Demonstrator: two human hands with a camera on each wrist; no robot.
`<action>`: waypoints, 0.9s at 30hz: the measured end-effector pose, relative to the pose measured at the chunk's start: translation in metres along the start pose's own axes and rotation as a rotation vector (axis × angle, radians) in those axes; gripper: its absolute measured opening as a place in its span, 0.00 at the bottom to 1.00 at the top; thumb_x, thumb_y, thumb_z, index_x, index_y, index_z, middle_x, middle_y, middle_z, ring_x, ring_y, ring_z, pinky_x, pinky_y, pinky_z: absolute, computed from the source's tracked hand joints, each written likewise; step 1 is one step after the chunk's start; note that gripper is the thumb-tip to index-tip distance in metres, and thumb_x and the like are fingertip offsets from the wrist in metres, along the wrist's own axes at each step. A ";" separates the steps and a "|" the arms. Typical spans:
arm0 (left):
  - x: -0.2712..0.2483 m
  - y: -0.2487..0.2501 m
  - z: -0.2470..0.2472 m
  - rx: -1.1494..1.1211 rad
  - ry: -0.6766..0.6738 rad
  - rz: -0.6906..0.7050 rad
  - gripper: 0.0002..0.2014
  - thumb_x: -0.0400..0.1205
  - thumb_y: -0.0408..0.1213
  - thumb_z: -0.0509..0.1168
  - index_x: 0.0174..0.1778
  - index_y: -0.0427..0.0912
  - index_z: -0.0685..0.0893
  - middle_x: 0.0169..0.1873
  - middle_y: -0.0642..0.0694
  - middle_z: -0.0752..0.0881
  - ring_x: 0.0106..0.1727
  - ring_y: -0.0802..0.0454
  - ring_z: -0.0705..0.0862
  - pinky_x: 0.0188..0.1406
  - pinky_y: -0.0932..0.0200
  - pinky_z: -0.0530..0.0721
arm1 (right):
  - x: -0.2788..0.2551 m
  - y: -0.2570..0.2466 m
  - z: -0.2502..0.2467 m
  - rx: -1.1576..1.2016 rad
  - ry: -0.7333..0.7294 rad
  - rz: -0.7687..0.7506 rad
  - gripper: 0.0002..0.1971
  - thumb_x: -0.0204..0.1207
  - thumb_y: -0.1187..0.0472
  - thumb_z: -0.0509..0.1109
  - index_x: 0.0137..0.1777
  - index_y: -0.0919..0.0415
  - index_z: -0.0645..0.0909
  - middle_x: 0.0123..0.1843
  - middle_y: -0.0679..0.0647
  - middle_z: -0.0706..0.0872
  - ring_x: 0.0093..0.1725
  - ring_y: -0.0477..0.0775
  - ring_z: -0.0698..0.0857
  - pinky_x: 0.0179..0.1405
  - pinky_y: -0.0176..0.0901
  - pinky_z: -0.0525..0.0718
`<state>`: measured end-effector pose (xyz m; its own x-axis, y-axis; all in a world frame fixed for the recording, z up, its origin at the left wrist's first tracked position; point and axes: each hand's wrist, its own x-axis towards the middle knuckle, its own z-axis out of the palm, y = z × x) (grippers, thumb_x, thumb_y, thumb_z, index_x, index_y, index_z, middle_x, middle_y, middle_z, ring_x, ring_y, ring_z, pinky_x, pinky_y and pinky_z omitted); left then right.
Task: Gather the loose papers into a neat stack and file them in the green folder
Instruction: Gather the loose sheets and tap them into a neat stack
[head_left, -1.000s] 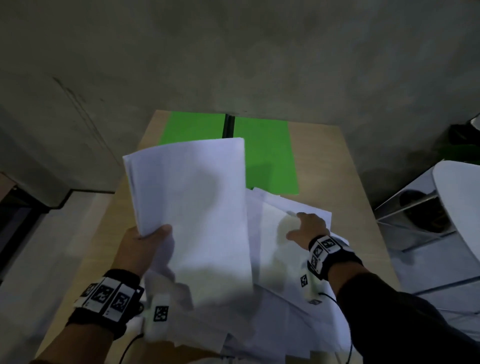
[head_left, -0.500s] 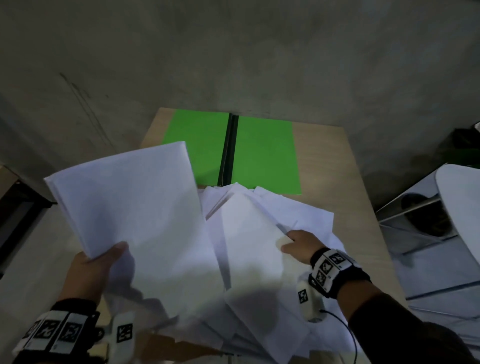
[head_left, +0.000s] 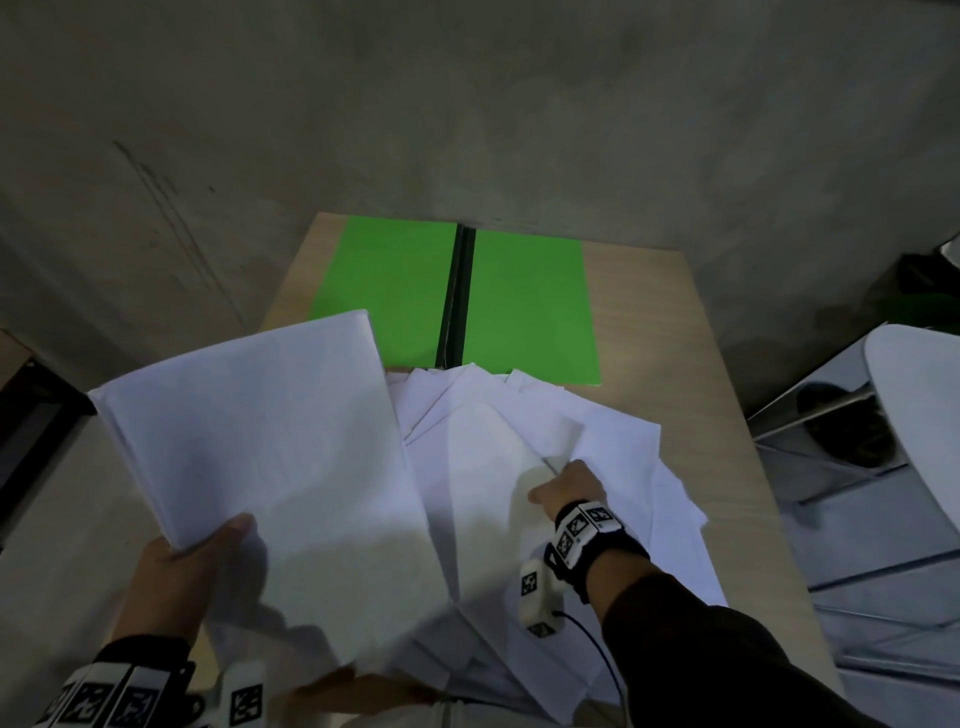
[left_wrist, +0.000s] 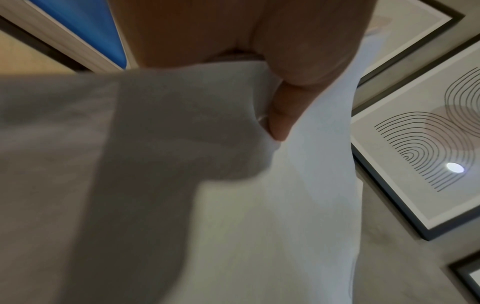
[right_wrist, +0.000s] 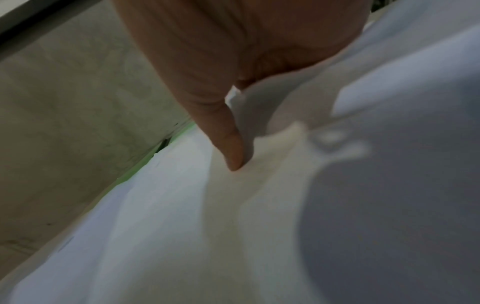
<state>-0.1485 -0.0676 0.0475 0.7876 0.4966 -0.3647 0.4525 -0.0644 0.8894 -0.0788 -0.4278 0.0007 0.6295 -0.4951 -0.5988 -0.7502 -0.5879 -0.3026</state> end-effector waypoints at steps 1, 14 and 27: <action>-0.001 0.000 0.000 -0.007 0.000 0.001 0.13 0.72 0.30 0.74 0.50 0.31 0.83 0.49 0.32 0.84 0.51 0.43 0.81 0.54 0.46 0.76 | -0.001 -0.001 0.003 -0.014 -0.008 -0.031 0.29 0.68 0.55 0.76 0.68 0.62 0.73 0.66 0.60 0.82 0.65 0.62 0.81 0.56 0.48 0.81; 0.004 0.011 -0.008 -0.031 0.026 0.034 0.15 0.76 0.28 0.70 0.57 0.27 0.82 0.54 0.31 0.82 0.55 0.44 0.78 0.55 0.49 0.71 | -0.009 0.032 -0.011 -0.118 -0.035 -0.385 0.30 0.72 0.52 0.72 0.72 0.63 0.71 0.71 0.58 0.77 0.69 0.63 0.77 0.69 0.52 0.75; 0.003 0.015 -0.020 0.063 0.085 0.063 0.16 0.77 0.28 0.69 0.56 0.22 0.81 0.53 0.30 0.82 0.55 0.42 0.78 0.51 0.49 0.70 | -0.004 0.062 -0.062 0.198 -0.085 -0.310 0.21 0.68 0.56 0.79 0.59 0.63 0.81 0.54 0.60 0.87 0.52 0.59 0.85 0.54 0.49 0.81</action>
<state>-0.1481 -0.0498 0.0653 0.7783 0.5609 -0.2820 0.4310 -0.1508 0.8897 -0.1150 -0.5016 0.0305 0.8203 -0.2534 -0.5128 -0.5562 -0.5623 -0.6119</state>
